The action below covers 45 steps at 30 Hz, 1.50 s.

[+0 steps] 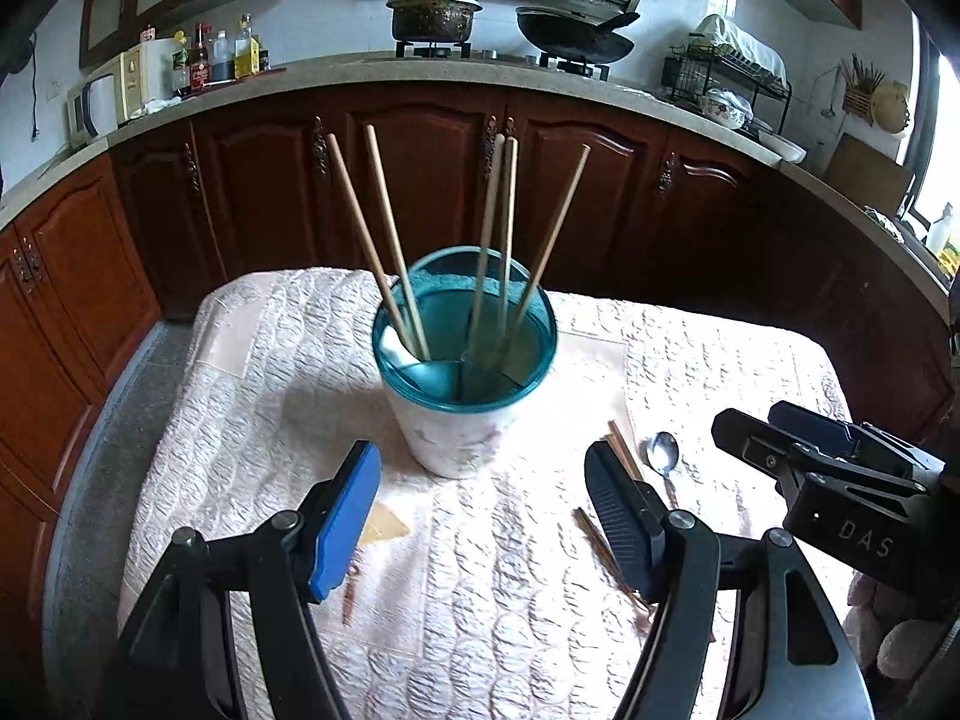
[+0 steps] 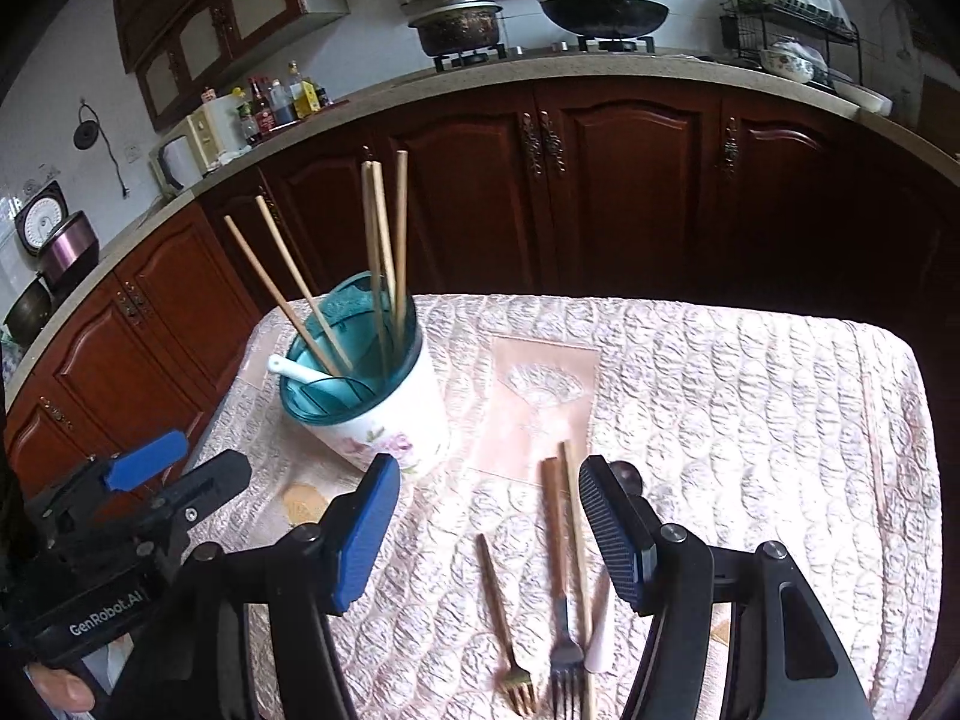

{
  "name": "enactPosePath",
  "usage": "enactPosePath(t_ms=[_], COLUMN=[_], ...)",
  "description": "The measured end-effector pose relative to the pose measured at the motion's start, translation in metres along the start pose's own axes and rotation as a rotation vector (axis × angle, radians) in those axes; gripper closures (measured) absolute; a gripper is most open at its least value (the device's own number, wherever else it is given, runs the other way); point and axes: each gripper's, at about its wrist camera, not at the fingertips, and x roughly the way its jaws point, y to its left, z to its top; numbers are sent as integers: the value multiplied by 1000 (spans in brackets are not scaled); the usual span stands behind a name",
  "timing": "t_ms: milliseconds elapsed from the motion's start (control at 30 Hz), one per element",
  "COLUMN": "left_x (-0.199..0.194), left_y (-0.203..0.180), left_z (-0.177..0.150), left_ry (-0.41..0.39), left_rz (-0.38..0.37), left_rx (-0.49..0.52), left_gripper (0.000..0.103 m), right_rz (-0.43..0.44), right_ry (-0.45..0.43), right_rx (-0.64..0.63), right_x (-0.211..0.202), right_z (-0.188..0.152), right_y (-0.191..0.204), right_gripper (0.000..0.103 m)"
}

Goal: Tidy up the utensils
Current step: 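Move both open grippers back toward the metal spoon and forks, then grasp the metal spoon handle with the right gripper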

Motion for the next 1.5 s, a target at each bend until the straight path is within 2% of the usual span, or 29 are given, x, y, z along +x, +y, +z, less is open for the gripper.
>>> enactPosePath(t_ms=[700, 1233, 1400, 1500], left_x=[14, 39, 54, 62], left_y=[-35, -26, -17, -14], left_z=[-9, -16, -24, -30], left_ry=[62, 133, 181, 197], left_rz=[-46, -52, -104, -109], left_rx=[29, 2, -35, -50], left_gripper=[32, 32, 32, 32], right_rz=[-57, -93, -93, -76], right_ry=[36, 55, 68, 88], right_rx=[75, 123, 119, 140], right_x=[-9, -3, 7, 18], right_z=[-15, -28, -35, -41], right_y=[-43, -75, -85, -92], right_gripper=[36, 36, 36, 36])
